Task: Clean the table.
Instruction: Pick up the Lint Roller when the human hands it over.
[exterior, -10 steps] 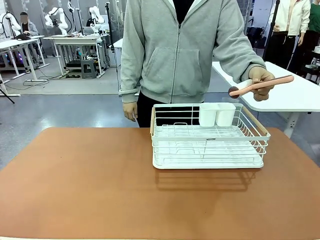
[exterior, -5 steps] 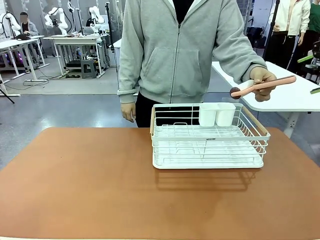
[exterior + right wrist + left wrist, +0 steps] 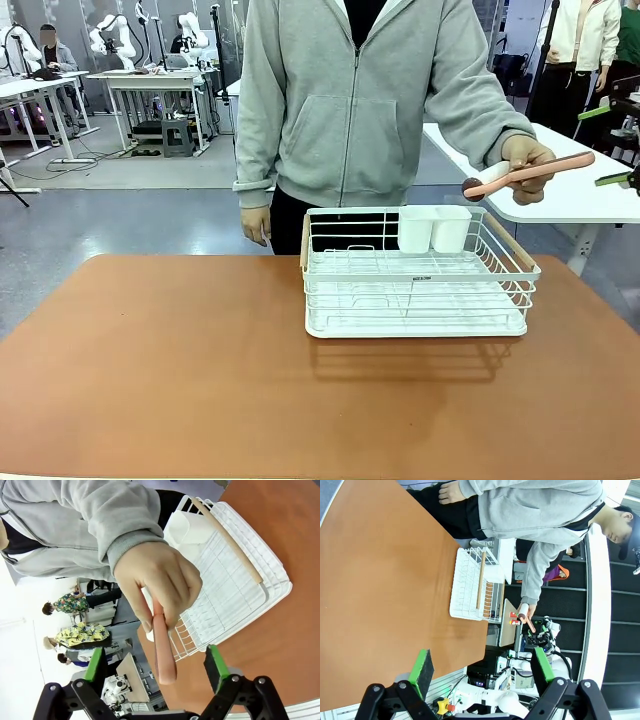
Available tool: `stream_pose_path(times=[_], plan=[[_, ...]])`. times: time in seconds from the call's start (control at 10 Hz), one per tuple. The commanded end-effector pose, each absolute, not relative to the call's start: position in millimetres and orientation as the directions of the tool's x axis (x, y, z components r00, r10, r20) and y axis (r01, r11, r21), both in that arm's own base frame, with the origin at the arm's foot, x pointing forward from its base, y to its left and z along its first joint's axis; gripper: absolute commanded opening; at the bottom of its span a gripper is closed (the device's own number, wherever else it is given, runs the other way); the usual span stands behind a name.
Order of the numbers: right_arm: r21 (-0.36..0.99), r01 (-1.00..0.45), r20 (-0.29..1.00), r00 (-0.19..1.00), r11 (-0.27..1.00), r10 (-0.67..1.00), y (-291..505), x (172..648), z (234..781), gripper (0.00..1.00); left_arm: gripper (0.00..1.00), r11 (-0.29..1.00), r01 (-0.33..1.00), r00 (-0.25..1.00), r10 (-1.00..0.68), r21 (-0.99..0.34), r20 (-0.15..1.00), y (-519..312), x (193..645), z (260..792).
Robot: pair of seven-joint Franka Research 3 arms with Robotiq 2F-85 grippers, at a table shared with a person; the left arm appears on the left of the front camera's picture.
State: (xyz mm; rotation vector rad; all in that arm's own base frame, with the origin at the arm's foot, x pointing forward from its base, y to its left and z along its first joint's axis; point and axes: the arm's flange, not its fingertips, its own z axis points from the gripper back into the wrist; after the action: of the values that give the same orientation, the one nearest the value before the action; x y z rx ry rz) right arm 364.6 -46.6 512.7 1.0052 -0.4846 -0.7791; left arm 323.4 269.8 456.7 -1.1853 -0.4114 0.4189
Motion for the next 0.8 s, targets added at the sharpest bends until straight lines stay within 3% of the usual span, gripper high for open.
stream_pose_path(times=[0.0,0.6,0.7], plan=[[0.895,0.328,0.022,0.644,0.302,-0.765,-32.5,360.9,487.6,1.00,1.00,0.312,-0.086,0.854,0.513,-0.946,0.091,270.5,321.0,458.1],[0.872,0.357,0.013,0.667,0.335,-0.745,-10.7,373.8,467.4,1.00,1.00,0.312,-0.086,0.854,0.513,-0.946,0.091,270.5,321.0,458.1],[0.874,0.352,0.014,0.671,0.335,-0.742,-11.2,376.1,465.3,0.91,1.00,0.312,-0.086,0.854,0.513,-0.946,0.091,270.5,321.0,458.1]])
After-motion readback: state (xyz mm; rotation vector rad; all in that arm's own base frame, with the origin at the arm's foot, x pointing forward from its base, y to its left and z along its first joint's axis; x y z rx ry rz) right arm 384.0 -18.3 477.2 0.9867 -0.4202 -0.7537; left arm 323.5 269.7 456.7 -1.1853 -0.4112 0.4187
